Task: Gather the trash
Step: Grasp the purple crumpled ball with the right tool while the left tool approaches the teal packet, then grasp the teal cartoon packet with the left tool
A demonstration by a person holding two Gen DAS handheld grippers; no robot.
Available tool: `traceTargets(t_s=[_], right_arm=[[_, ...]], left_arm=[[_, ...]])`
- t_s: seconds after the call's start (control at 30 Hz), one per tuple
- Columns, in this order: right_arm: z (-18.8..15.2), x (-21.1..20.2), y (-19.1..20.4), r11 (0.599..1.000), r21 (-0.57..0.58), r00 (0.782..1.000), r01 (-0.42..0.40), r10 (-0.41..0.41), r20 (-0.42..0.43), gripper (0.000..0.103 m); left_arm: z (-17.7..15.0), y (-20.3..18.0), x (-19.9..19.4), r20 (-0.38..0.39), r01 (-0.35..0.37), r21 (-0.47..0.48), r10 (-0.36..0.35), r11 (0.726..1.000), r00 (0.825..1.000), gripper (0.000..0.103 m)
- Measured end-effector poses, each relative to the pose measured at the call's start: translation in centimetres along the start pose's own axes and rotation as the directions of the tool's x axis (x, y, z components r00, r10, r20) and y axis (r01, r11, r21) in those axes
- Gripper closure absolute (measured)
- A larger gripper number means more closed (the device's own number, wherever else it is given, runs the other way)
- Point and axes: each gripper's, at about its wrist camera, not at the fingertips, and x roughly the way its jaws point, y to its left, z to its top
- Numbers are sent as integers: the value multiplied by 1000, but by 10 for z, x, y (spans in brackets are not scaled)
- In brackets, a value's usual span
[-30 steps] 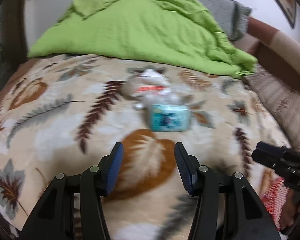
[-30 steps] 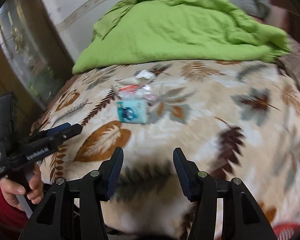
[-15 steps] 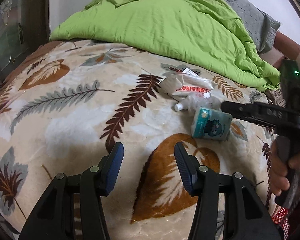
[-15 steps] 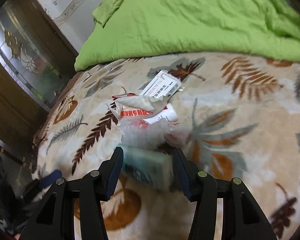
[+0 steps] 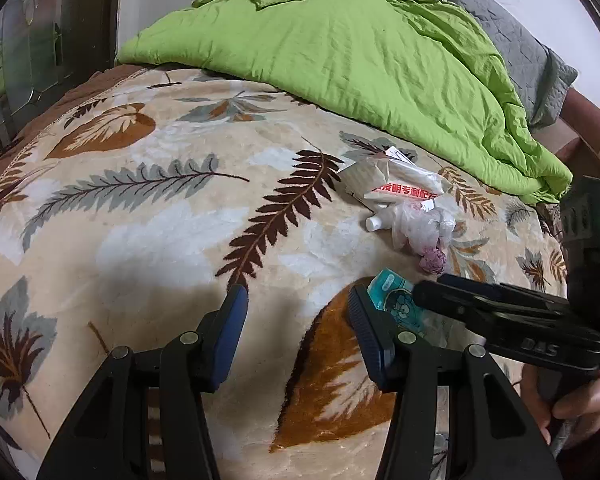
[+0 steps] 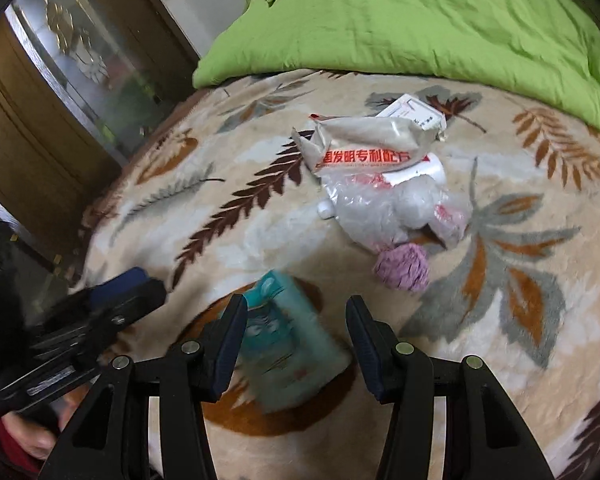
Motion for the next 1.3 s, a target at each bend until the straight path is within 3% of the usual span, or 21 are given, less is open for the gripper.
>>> traceTargets(t_s=[0.23,0.4,0.5,0.63,0.7,0.8,1.13,1.3], right_arm=[[0,9,-5,1000,24,1000,9,-9,-14,47],[4,-10,-23,996,84,998,23,-28,59,47],[12,-5,-29,986,69,988,149,-151,32,47],[14,15,-40,976,90,980,197,-197,-11,54],[13,21,-45,974,108,980,197,-197,-14,63],[12,19,-46,973,122,979,197,-201,17,68],[-12,11,-18,979,71,982,189,-188,-22,70],[-30,1,5,993,93,995,80,-74,-63,70]], left_arm=[[1,7,-2,9,1,-28,0,1000,1000,52],[-1,2,1,-8,15,-12,-15,1000,1000,52],[-2,-2,1,-7,17,-2,-17,1000,1000,52],[-2,-3,2,-15,22,2,-22,1000,1000,52],[-3,-3,3,-18,25,3,-25,1000,1000,52],[-3,-4,4,-26,28,4,-28,1000,999,52],[-5,0,2,-32,37,-23,-38,999,999,52],[-5,10,-5,-28,45,-52,-46,998,999,52]])
